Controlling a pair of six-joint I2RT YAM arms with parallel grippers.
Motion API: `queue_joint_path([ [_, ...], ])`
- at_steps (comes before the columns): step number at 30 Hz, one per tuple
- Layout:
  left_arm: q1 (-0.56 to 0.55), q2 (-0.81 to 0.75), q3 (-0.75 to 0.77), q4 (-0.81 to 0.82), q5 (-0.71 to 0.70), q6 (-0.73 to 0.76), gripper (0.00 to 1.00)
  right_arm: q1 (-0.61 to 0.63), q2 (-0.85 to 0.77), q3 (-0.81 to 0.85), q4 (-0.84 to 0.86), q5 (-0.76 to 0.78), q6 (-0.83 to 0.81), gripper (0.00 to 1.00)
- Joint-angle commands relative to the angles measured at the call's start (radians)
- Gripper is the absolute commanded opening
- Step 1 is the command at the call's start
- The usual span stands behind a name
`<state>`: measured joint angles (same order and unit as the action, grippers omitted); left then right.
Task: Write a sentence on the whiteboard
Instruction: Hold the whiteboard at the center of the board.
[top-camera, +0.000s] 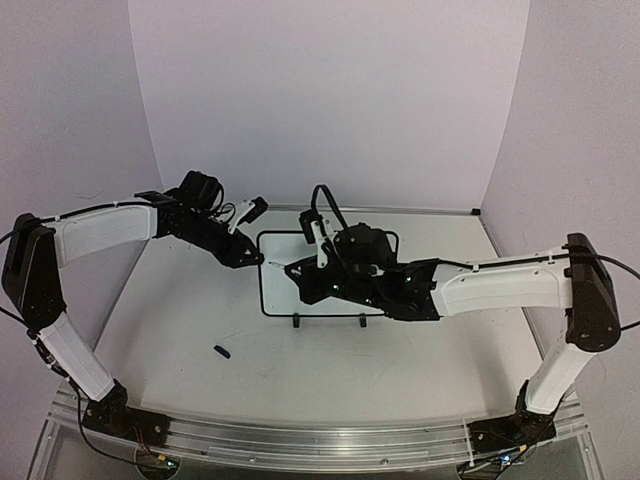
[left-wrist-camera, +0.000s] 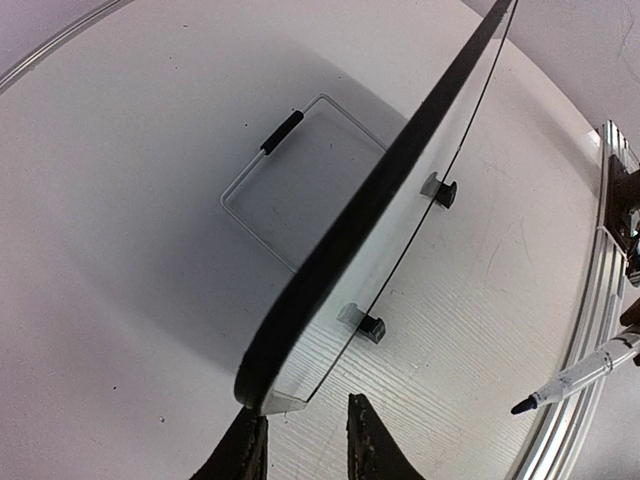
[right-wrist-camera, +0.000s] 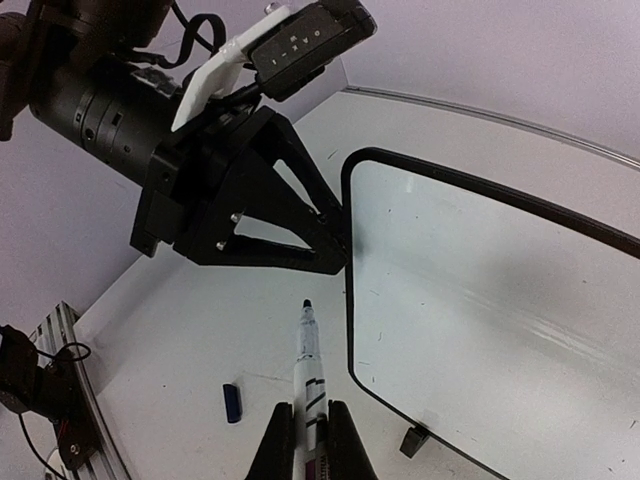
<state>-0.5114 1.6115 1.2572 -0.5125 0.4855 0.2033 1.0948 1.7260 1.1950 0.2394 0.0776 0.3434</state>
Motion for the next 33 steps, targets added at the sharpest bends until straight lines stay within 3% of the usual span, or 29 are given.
queue_joint_path([
  [1, 0.002, 0.009, 0.017, 0.028, -0.006, 0.031, 0.24, -0.006, 0.029, 0.061, 0.034, 0.061, -0.027, 0.0],
  [10, 0.002, 0.019, 0.014, 0.014, -0.033, 0.056, 0.13, -0.008, 0.062, 0.09, 0.043, 0.078, -0.037, 0.0],
  [19, 0.002, 0.023, 0.013, 0.016, -0.027, 0.061, 0.1, -0.01, 0.084, 0.106, 0.06, 0.09, -0.054, 0.0],
  [26, 0.002, 0.008, 0.006, 0.03, -0.016, 0.061, 0.36, -0.013, 0.083, 0.102, 0.077, 0.083, -0.048, 0.0],
  [33, 0.024, 0.009, 0.02, 0.008, 0.054, 0.098, 0.48, -0.02, 0.055, 0.061, 0.106, 0.052, -0.041, 0.0],
])
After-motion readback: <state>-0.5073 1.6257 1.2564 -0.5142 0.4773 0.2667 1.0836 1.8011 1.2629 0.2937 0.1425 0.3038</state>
